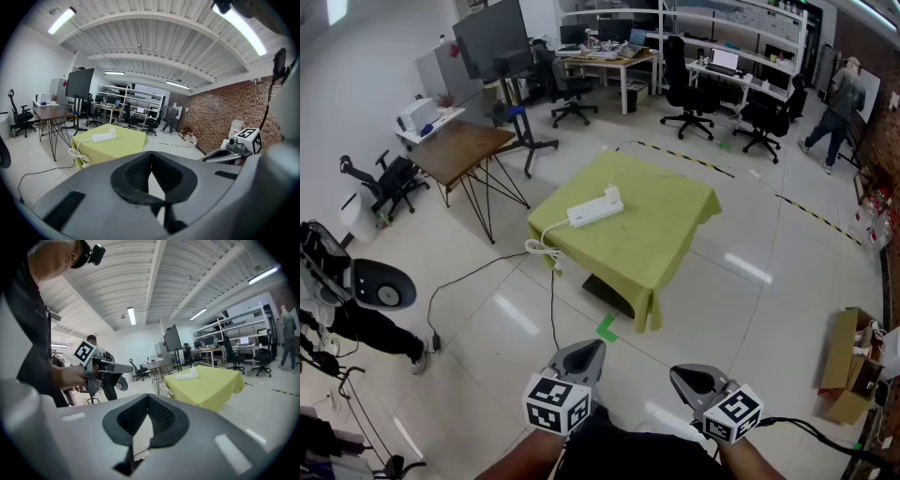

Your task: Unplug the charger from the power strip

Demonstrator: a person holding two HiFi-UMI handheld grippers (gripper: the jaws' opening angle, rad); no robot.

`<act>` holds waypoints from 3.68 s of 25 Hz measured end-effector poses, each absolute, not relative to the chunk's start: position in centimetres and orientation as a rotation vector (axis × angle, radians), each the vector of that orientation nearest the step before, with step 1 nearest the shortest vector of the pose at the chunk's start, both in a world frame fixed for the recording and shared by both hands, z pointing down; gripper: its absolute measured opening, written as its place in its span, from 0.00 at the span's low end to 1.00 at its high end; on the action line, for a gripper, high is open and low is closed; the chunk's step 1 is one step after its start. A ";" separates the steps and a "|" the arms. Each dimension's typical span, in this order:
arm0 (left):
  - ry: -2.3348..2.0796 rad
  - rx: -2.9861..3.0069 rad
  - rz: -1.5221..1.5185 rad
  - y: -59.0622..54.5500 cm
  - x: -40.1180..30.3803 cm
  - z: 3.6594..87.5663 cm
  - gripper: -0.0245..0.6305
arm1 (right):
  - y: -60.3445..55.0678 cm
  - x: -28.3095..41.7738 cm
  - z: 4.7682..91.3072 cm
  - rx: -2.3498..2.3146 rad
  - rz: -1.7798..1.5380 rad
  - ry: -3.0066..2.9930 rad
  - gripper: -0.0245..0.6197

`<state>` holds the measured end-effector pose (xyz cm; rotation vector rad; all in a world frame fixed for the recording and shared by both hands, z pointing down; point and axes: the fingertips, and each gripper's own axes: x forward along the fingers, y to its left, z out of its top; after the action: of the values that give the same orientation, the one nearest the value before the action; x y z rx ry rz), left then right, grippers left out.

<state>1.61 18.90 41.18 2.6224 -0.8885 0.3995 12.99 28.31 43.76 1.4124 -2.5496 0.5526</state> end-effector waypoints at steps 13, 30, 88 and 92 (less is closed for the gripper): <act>-0.878 2.611 0.417 17.7 2.0 42.0 0.05 | 27.0 13.5 44.4 1.432 0.571 -2.540 0.04; -0.847 2.597 0.406 5.7 -1.3 43.0 0.05 | 15.1 10.1 44.0 1.433 0.577 -2.503 0.04; -1.016 2.424 0.650 -22.4 -0.1 49.5 0.05 | -34.3 21.1 59.7 1.545 0.615 -2.175 0.47; -1.018 2.397 0.689 -23.0 0.0 50.8 0.05 | -37.3 21.3 61.8 1.516 0.625 -2.151 0.51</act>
<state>0.03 -23.02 50.83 2.3969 -1.0180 0.6889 21.32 -37.30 61.75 1.5162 -2.1510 0.6250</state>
